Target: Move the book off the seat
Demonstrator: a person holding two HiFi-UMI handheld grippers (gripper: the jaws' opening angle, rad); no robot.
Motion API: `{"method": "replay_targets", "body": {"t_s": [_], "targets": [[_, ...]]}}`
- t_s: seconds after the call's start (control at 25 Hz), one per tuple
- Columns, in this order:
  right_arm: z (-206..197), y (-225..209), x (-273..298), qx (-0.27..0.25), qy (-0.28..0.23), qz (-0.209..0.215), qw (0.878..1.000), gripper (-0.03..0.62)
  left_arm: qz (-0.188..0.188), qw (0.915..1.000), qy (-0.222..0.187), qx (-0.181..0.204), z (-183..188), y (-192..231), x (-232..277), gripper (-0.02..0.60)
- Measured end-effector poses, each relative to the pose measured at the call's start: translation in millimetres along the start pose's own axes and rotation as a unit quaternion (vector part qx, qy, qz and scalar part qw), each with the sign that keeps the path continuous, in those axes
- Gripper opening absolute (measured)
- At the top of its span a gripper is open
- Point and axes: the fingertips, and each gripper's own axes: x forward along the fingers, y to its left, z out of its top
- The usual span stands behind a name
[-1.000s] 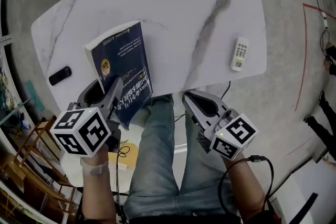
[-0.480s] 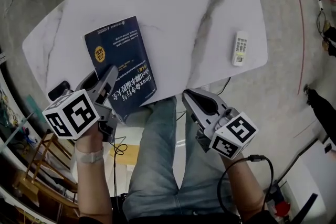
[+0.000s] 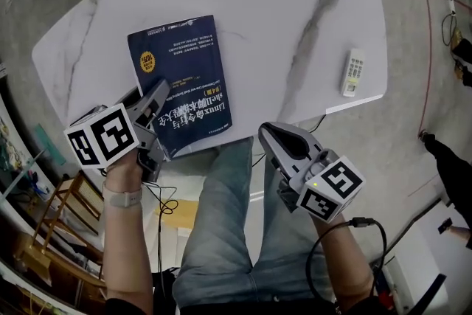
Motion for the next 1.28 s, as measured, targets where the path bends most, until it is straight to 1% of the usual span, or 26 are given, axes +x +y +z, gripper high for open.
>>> {"method": "replay_targets", "body": {"t_s": [0.24, 0.36, 0.56, 0.72, 0.8, 0.88, 0.96, 1.08, 1.16, 1.24, 1.28], "targets": [[-0.8, 0.0, 12.8, -0.012, 0.018, 0.008, 1.000, 0.014, -0.043, 0.9988, 0.009, -0.020, -4.3, 25.4, 21.5, 0.173], [-0.1, 1.2, 16.6, -0.017, 0.024, 0.010, 1.000, 0.014, -0.066, 0.9973, 0.012, -0.027, -6.2, 36.0, 29.2, 0.188], [0.2, 4.3, 23.1, -0.024, 0.026, 0.013, 0.999, 0.014, -0.110, 0.9933, 0.008, -0.033, -8.7, 45.6, 36.8, 0.224], [-1.9, 7.6, 30.2, -0.029, 0.031, 0.016, 0.999, 0.014, -0.149, 0.9882, -0.002, -0.038, -8.4, 46.3, 36.2, 0.224], [-2.4, 11.1, 34.4, -0.031, 0.034, 0.018, 0.999, 0.014, -0.161, 0.9864, -0.006, -0.033, -9.1, 47.1, 34.8, 0.224], [-1.5, 14.9, 39.3, -0.036, 0.038, 0.022, 0.998, 0.014, -0.156, 0.9876, -0.008, -0.017, -9.6, 49.0, 33.2, 0.225], [-0.5, 17.8, 43.6, -0.041, 0.044, 0.028, 0.998, 0.014, -0.143, 0.9897, -0.008, -0.006, -11.8, 50.6, 31.6, 0.225], [1.1, 21.2, 47.9, -0.050, 0.051, 0.034, 0.997, 0.014, -0.118, 0.9930, -0.012, -0.001, -16.4, 57.8, 26.2, 0.236], [1.9, 23.0, 49.4, -0.055, 0.055, 0.037, 0.996, 0.014, -0.088, 0.9956, -0.032, 0.002, -14.0, 68.2, 15.3, 0.264], [0.4, 24.4, 50.1, -0.060, 0.061, 0.041, 0.996, 0.014, -0.064, 0.9960, -0.062, 0.003, -8.3, 79.2, -2.0, 0.264], [-0.8, 24.9, 50.6, -0.062, 0.064, 0.043, 0.995, 0.014, -0.059, 0.9956, -0.073, 0.000, -6.4, 83.7, -10.2, 0.264]]}}
